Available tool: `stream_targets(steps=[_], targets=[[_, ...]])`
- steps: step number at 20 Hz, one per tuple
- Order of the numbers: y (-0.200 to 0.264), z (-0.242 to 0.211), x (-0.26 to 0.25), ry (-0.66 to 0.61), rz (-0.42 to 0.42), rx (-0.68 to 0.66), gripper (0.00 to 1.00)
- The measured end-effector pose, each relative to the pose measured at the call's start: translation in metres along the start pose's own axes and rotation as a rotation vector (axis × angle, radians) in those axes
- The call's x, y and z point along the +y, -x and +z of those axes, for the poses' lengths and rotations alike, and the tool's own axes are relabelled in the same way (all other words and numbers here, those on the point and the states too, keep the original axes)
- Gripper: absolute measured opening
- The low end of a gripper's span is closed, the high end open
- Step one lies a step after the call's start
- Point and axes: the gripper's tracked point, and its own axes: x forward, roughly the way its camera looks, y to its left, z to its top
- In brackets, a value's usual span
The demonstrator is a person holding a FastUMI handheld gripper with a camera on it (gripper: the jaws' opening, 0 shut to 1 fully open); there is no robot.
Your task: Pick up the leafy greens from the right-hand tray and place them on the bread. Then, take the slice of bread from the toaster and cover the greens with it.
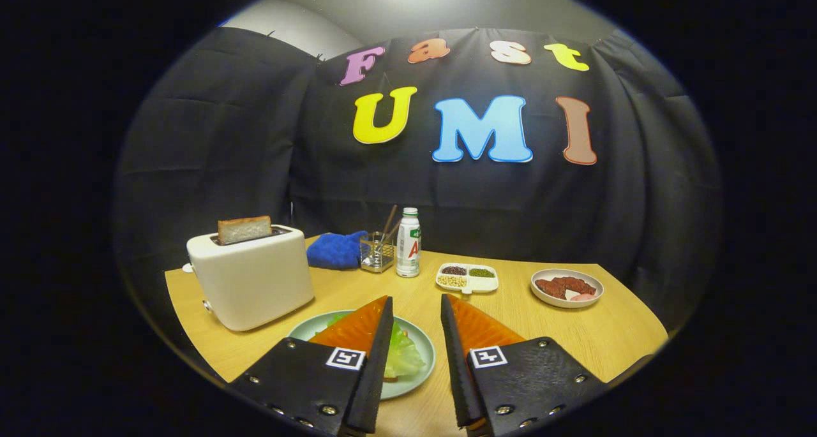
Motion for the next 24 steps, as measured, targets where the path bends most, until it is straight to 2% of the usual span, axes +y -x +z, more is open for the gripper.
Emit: stream_targets(steps=[3, 7, 10, 18, 24], targets=[[0.001, 0.008, 0.033, -0.006, 0.027, 0.012, 0.45], [-0.002, 0.035, 0.070, 0.026, -0.084, -0.034, 0.45], [-0.008, 0.041, 0.124, -0.001, -0.031, -0.037, 0.45], [-0.023, 0.057, 0.227, -0.052, 0.023, -0.038, 0.45], [-0.048, 0.059, 0.282, -0.098, 0.001, -0.009, 0.45]])
